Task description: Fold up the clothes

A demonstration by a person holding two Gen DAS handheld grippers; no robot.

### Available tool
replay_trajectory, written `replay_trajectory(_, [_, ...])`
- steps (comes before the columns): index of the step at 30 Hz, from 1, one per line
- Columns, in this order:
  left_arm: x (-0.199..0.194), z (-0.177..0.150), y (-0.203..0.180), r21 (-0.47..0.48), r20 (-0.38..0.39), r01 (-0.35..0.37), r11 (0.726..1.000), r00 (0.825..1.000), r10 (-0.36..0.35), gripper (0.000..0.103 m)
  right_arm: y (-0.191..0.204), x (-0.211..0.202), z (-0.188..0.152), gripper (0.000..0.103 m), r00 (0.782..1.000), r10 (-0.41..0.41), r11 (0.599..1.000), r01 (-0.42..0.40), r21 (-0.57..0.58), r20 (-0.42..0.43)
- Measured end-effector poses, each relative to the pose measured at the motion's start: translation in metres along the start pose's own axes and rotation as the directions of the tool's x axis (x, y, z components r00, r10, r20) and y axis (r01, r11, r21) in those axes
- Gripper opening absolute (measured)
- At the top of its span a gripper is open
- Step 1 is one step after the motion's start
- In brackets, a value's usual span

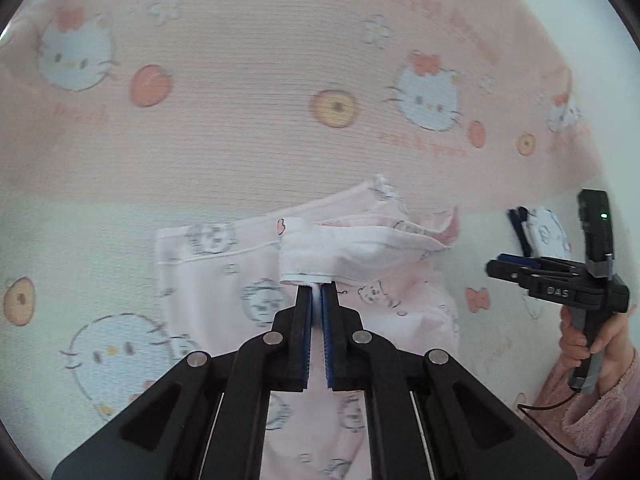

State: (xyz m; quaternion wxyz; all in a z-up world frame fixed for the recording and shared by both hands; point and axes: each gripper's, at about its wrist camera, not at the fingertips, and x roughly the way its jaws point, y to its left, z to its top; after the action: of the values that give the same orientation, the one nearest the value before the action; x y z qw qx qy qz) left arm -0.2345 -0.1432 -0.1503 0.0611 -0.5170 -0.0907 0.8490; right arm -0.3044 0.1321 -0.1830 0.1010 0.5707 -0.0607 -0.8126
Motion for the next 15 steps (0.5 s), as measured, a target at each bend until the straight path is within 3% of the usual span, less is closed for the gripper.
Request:
replay_trajectory(5, [0.04, 0.005, 0.051, -0.078, -0.075, -0.109, 0.991, 0.992, 0.103, 0.005, 0.026, 0.023, 0.036, 0.044, 0.993, -0.109, 0.991, 0.111, -0.069, 0.034])
replay_trajectory(9, [0.066, -0.003, 0.059, -0.098, -0.108, -0.047, 0.994, 0.993, 0.036, 0.006, 0.038, 0.04, 0.053, 0.044, 0.996, -0.078, 0.992, 0.082, -0.098, 0.049])
replay_trajectory(13, [0.081, 0.0, 0.057, -0.068, -0.133, -0.065, 0.996, 0.99, 0.055, 0.006, 0.071, 0.048, 0.064, 0.046, 0.998, -0.027, 0.974, 0.041, -0.224, 0.063])
replay_trajectory(15, [0.078, 0.004, 0.061, -0.074, -0.115, -0.07, 0.995, 0.991, 0.061, 0.006, 0.09, 0.065, 0.066, 0.058, 0.999, -0.031, 0.949, 0.037, -0.314, 0.024])
